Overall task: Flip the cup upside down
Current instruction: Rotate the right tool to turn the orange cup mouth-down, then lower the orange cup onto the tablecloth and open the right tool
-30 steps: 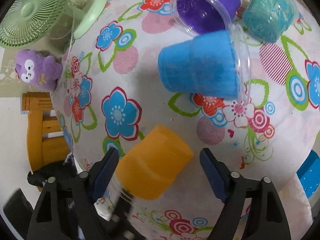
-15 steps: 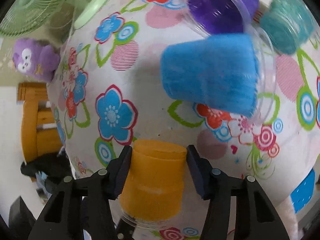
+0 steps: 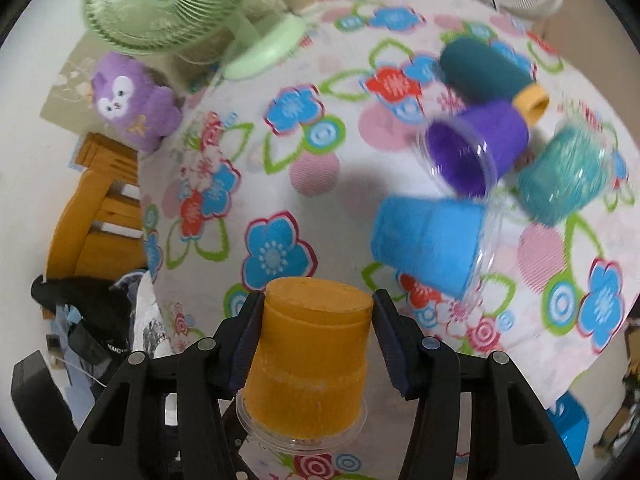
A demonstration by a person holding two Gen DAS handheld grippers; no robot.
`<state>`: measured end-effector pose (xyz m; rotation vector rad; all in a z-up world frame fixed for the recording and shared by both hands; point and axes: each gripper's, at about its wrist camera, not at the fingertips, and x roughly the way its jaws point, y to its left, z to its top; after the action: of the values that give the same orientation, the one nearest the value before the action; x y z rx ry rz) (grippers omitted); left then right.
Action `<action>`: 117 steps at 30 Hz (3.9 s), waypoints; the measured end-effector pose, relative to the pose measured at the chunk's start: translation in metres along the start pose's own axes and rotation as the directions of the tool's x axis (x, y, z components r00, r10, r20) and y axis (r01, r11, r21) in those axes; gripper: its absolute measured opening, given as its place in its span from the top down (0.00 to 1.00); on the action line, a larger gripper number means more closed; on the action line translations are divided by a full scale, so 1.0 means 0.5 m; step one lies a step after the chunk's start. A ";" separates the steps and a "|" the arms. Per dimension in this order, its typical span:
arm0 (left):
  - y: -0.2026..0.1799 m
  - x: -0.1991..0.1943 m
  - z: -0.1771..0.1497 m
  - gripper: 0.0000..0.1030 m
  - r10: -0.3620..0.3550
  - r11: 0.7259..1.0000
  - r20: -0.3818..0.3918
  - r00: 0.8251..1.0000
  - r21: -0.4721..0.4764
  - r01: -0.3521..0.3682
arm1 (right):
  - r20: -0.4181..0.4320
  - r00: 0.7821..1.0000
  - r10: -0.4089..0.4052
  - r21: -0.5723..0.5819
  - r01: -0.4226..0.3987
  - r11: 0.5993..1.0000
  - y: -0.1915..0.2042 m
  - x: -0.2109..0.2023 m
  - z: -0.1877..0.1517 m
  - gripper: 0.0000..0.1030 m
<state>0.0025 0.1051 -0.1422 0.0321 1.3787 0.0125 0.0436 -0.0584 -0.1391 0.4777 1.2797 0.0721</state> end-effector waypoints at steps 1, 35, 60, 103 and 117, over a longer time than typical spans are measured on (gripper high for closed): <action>0.004 -0.006 -0.003 0.07 0.006 1.000 0.005 1.000 -0.020 -0.006 | 0.010 1.000 0.001 -0.022 -0.001 1.000 0.005 -0.009 0.001 0.45; 0.015 -0.188 -0.079 0.06 0.085 0.943 0.203 0.975 -0.333 -0.013 | 0.297 0.944 0.145 -0.583 0.058 0.810 0.063 -0.221 -0.059 0.45; 0.077 0.049 -0.065 0.06 0.118 0.931 0.107 0.987 -0.359 -0.073 | 0.368 0.897 0.245 -0.738 0.121 0.664 0.079 0.002 -0.111 0.45; 0.056 0.053 -0.084 0.06 0.048 0.970 -0.067 0.997 -0.234 -0.063 | 0.076 0.996 -0.036 -0.591 0.074 0.803 0.049 0.042 -0.109 0.17; 0.001 -0.064 -0.078 0.06 0.036 0.982 0.008 0.999 -0.187 -0.033 | 0.037 0.993 -0.109 -0.562 0.111 0.820 0.018 -0.058 -0.075 0.17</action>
<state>-0.0418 0.1054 -0.1181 -0.1006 1.3603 0.1702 0.0016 -0.0482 -0.1172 -0.1109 1.2097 0.3440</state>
